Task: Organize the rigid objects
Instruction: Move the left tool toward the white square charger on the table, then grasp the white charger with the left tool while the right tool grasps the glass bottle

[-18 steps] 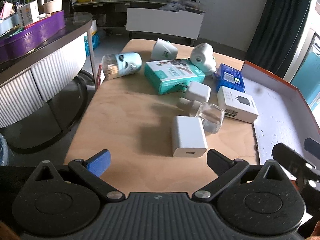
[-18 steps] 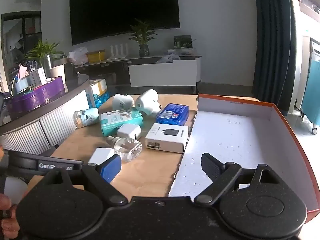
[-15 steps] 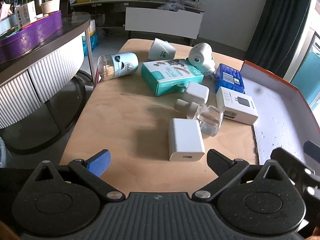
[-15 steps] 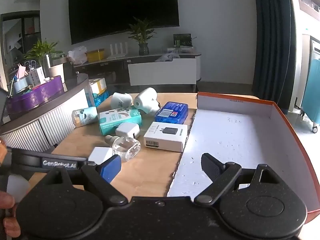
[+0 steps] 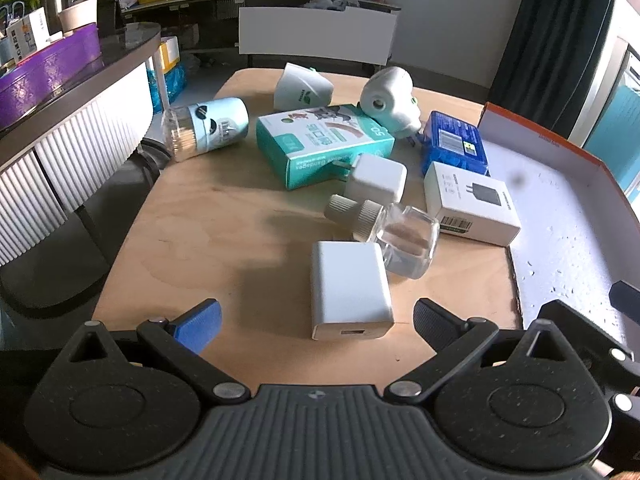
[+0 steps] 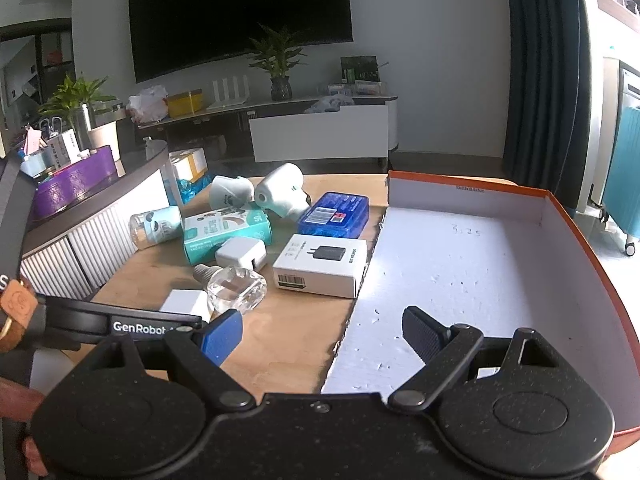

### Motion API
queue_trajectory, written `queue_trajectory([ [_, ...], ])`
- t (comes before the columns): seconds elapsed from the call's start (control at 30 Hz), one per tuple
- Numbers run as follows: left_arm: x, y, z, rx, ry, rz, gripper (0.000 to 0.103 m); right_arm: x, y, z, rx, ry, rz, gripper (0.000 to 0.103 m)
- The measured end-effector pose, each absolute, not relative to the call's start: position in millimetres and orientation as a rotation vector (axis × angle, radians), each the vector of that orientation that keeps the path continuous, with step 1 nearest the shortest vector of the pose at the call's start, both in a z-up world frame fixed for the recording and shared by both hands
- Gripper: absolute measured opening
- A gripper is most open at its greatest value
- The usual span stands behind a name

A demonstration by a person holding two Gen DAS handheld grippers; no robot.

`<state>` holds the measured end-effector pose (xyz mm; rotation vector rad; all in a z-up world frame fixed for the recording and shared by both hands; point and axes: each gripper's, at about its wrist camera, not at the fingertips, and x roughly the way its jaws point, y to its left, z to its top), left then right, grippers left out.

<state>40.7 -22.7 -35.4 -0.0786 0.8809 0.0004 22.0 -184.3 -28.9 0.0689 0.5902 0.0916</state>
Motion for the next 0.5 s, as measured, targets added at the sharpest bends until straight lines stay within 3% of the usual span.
queue_trajectory([
  [0.5,46.2,-26.7,-40.7,-0.067,0.885,-0.002,0.103,26.7,-180.3,-31.0,0.065,0.596,0.106,0.102],
])
